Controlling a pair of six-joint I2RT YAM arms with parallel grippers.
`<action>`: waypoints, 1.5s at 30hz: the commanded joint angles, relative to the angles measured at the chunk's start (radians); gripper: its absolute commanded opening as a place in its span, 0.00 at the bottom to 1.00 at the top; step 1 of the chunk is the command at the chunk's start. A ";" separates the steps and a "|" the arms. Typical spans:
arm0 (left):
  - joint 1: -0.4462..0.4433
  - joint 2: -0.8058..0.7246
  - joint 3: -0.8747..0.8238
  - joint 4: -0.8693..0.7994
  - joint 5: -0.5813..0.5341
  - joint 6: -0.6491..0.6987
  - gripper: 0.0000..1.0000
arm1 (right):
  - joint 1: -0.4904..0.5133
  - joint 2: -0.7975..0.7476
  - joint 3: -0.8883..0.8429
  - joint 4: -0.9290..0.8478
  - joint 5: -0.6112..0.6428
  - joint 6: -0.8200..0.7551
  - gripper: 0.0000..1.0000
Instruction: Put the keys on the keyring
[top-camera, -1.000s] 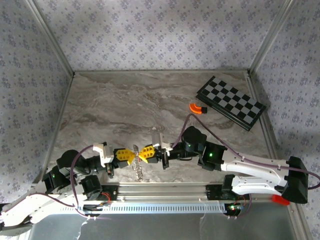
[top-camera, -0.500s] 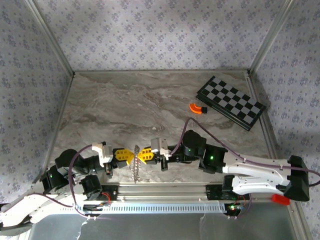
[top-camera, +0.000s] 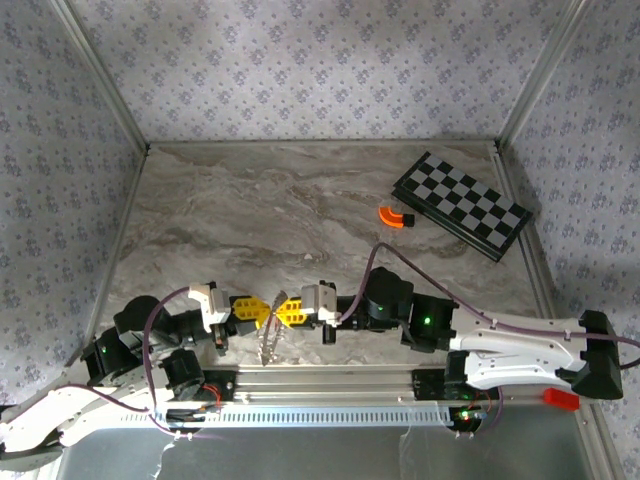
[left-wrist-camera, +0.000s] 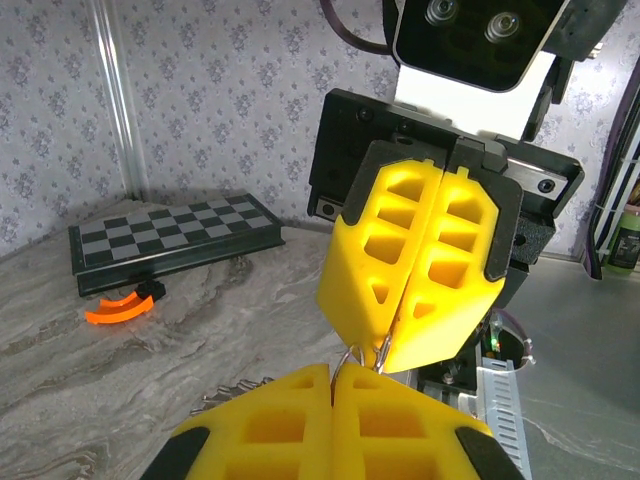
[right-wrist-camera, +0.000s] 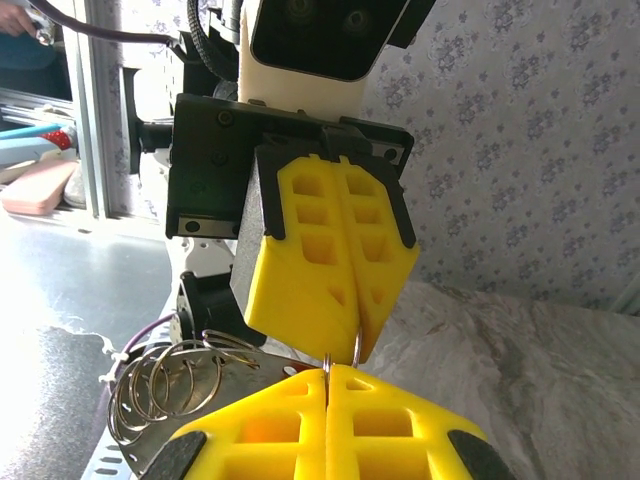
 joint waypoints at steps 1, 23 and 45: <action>0.006 0.011 0.041 0.088 -0.029 -0.015 0.00 | 0.024 -0.020 -0.002 -0.008 0.010 -0.033 0.00; 0.006 0.078 0.080 0.077 -0.008 -0.045 0.00 | 0.042 -0.038 -0.025 0.006 0.114 -0.102 0.00; 0.006 0.148 0.119 0.116 0.069 -0.097 0.00 | 0.082 -0.042 -0.047 0.070 0.254 -0.188 0.00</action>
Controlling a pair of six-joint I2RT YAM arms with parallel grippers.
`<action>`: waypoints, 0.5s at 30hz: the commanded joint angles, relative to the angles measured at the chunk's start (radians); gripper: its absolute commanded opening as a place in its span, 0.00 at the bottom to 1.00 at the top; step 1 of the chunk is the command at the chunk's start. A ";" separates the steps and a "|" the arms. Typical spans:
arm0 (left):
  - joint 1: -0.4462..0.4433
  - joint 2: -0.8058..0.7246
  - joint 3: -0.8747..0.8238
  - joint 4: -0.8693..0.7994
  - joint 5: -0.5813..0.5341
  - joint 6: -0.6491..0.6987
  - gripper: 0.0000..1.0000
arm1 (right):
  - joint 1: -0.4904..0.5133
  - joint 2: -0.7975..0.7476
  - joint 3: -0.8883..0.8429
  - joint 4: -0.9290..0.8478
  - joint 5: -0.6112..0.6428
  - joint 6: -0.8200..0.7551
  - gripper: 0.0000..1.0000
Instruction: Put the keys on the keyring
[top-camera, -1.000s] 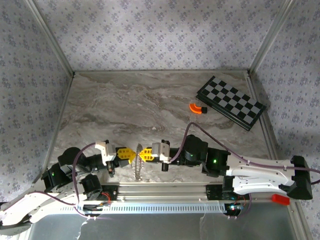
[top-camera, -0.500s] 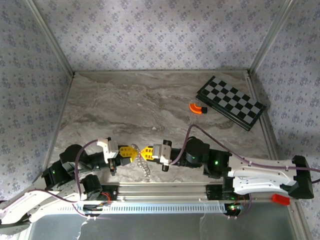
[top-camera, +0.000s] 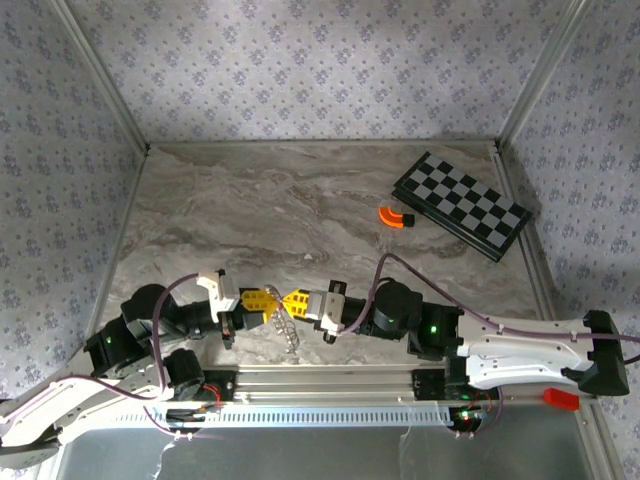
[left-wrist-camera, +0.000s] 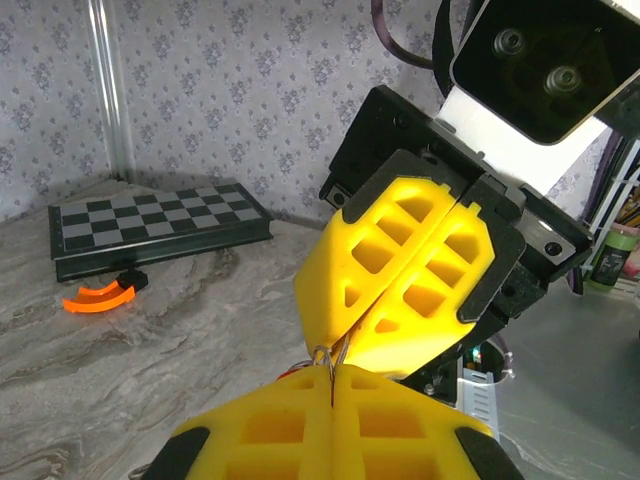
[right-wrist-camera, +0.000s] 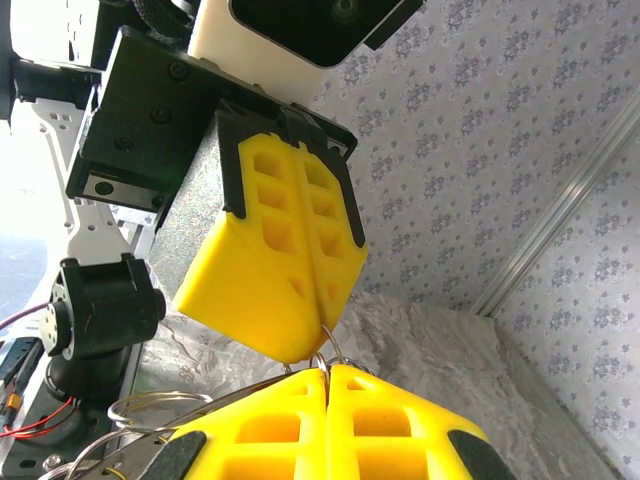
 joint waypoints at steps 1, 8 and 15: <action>0.001 0.026 0.039 0.112 0.051 -0.030 0.00 | 0.017 0.008 -0.003 0.007 -0.012 -0.030 0.00; 0.001 0.010 0.032 0.150 0.059 -0.044 0.00 | 0.019 -0.003 -0.017 0.015 0.016 -0.040 0.00; 0.001 -0.001 0.029 0.150 0.021 -0.060 0.00 | 0.021 -0.017 -0.035 0.017 0.028 -0.044 0.00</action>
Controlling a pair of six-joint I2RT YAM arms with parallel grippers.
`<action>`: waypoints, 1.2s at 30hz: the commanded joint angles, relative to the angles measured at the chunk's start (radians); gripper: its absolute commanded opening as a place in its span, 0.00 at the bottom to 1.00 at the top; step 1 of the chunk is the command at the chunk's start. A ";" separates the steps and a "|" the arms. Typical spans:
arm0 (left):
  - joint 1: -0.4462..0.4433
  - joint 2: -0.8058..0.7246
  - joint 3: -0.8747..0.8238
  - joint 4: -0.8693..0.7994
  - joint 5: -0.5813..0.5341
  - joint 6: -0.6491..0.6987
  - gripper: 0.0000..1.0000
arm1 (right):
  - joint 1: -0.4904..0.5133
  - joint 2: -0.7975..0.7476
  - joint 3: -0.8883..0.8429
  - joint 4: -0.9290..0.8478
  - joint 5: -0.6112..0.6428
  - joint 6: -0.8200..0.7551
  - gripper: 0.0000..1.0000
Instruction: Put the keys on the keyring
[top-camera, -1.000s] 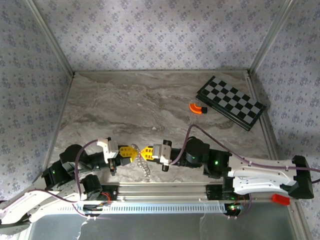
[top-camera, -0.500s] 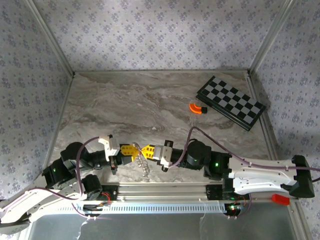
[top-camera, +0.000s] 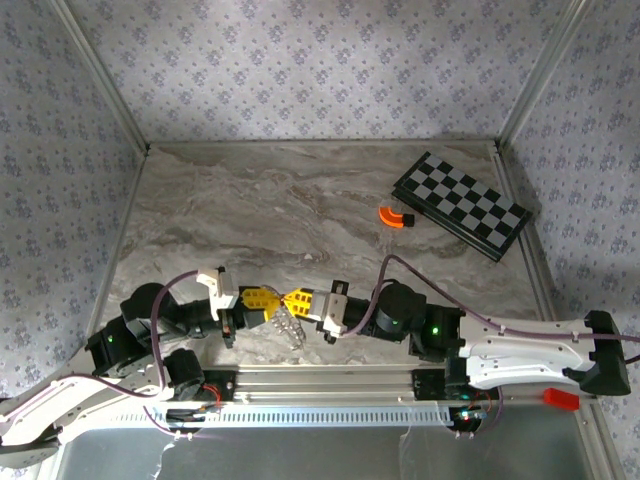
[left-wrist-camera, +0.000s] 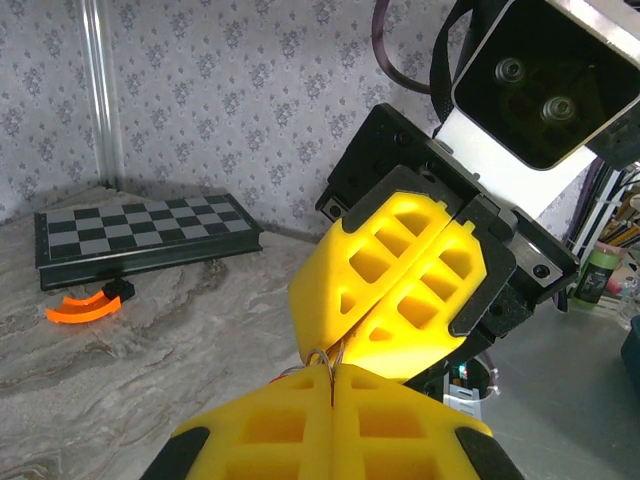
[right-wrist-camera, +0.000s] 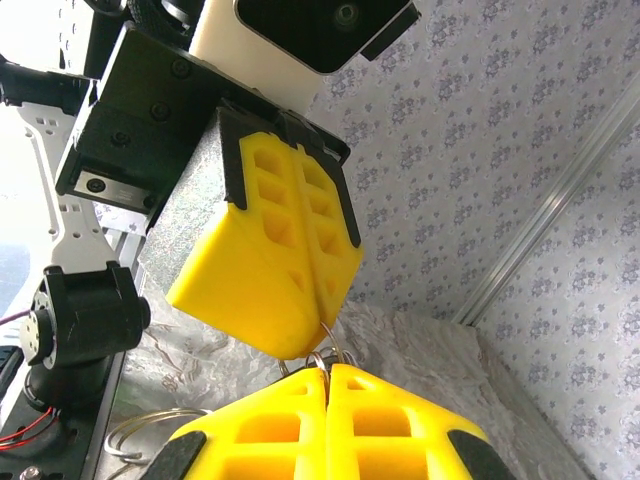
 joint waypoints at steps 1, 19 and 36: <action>0.001 -0.009 0.030 0.109 0.002 -0.025 0.00 | 0.013 -0.002 -0.020 -0.014 0.003 -0.020 0.00; 0.001 -0.025 0.021 0.125 -0.034 -0.051 0.00 | 0.026 -0.002 -0.035 -0.004 0.034 -0.035 0.00; 0.001 -0.041 -0.017 0.179 -0.031 -0.065 0.00 | 0.012 -0.048 -0.047 0.002 -0.032 0.031 0.10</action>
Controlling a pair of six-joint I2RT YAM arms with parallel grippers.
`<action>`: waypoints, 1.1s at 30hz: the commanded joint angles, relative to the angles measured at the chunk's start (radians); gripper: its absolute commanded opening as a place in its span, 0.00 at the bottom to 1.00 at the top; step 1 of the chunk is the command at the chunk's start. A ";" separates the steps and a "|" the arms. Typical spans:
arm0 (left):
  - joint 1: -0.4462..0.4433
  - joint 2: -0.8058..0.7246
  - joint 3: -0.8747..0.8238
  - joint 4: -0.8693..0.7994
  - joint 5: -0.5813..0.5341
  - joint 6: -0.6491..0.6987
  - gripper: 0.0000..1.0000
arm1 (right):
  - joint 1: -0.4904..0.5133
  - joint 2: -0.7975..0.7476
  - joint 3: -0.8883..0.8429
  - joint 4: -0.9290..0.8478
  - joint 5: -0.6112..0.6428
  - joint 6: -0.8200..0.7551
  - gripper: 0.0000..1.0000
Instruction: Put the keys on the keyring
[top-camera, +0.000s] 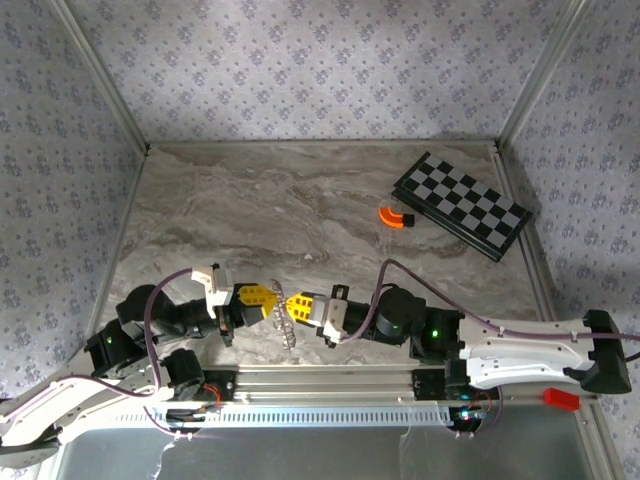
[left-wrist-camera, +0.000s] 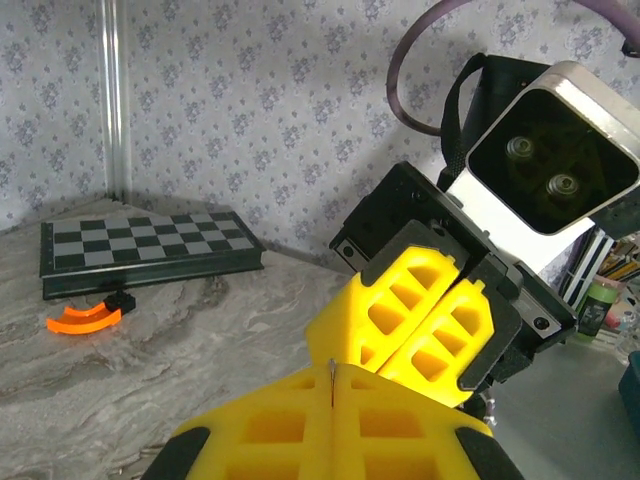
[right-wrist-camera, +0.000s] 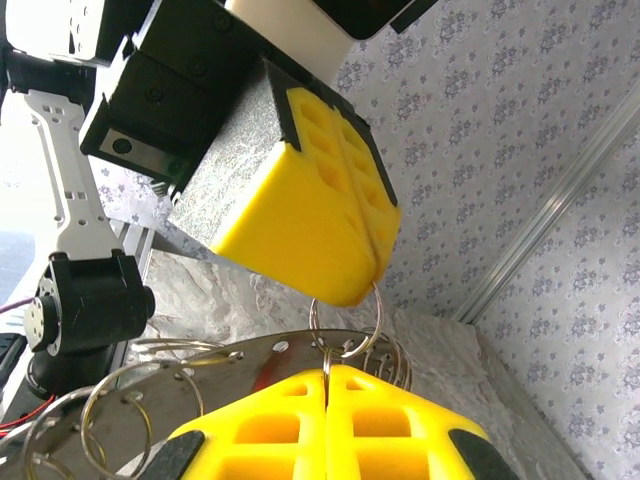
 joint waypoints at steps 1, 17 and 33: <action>0.001 -0.026 -0.010 0.141 0.001 -0.018 0.00 | -0.013 -0.046 -0.021 -0.015 -0.069 0.064 0.15; 0.000 -0.064 -0.135 0.339 0.133 0.061 0.00 | -0.367 -0.128 0.089 -0.181 -0.548 0.600 0.40; -0.015 -0.065 -0.132 0.368 0.230 0.063 0.00 | -0.244 -0.062 0.126 -0.181 -0.625 0.483 0.29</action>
